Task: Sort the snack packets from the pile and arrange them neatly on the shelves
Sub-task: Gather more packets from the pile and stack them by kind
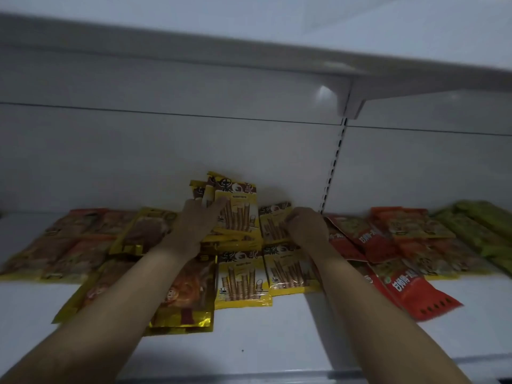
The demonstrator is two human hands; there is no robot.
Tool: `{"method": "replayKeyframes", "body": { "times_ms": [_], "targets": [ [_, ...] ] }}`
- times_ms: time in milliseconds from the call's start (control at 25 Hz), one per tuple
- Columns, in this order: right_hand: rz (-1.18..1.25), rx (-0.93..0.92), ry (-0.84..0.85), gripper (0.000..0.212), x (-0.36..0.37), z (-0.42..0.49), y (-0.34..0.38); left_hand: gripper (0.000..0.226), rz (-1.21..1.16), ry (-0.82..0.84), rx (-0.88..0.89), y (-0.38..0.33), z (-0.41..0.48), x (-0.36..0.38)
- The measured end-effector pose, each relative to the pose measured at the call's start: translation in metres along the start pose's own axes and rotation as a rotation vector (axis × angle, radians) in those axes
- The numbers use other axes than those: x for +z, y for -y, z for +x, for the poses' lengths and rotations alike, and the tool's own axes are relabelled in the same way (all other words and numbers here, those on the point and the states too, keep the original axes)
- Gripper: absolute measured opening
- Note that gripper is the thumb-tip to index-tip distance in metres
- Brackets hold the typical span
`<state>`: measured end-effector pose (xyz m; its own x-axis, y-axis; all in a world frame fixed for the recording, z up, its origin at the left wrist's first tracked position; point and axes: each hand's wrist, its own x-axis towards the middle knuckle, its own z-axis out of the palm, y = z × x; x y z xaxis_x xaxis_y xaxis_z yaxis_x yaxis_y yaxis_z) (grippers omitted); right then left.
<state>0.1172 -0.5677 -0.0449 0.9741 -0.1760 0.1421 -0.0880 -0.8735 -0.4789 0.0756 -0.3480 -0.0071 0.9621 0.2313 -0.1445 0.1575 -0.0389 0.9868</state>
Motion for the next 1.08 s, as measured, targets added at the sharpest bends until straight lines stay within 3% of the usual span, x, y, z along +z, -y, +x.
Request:
{"method": "replayKeyframes", "body": {
  "times_ms": [120,280,480,600,760,920,1080],
  "targets": [
    [-0.137,-0.048,0.031,0.025,0.001,0.004,-0.005,0.057,0.004,-0.039,0.073,0.004,-0.018,0.007],
    [-0.141,-0.160,0.085,0.029,0.004,0.008,-0.010,0.090,-0.051,-0.061,0.064,0.008,-0.044,0.017],
    [-0.109,-0.232,0.131,0.029,-0.014,-0.001,-0.007,0.086,-0.012,-0.136,0.069,0.006,-0.065,0.026],
    [0.230,-0.287,0.058,0.041,-0.042,-0.032,0.007,0.094,-0.073,-0.144,0.060,0.014,-0.069,0.030],
    [0.551,-0.294,0.314,0.064,-0.058,-0.086,0.022,0.118,-0.182,-0.124,0.109,0.027,-0.076,0.036],
    [0.657,-0.294,0.184,0.064,-0.057,-0.097,0.016,0.112,-0.170,-0.073,0.068,0.031,-0.086,0.037],
    [0.672,-0.218,0.075,0.054,-0.063,-0.096,-0.005,0.088,-0.182,-0.112,0.035,0.032,-0.092,0.020]
  ]
}}
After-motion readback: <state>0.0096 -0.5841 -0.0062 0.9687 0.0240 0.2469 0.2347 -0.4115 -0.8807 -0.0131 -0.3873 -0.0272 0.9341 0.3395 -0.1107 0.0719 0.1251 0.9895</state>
